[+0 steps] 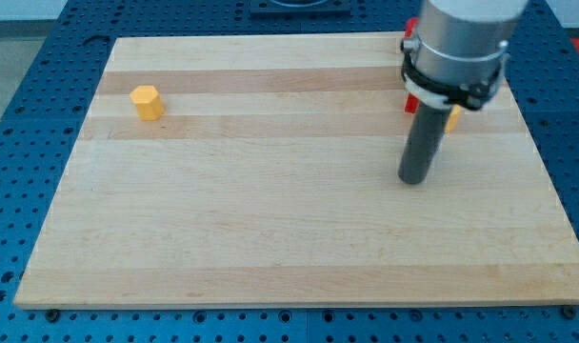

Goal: Move yellow hexagon slightly right

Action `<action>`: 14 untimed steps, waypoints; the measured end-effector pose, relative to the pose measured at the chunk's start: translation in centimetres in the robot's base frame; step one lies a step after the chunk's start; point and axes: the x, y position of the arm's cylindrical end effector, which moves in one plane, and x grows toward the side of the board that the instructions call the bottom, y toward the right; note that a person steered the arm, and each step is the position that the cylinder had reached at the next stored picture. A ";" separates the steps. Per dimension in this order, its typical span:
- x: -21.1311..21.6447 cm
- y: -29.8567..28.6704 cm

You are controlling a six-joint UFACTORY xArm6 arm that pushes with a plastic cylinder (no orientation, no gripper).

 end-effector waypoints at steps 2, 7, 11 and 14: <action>-1.9 4.1; -2.6 -30.9; -7.6 -27.6; -11.7 -42.2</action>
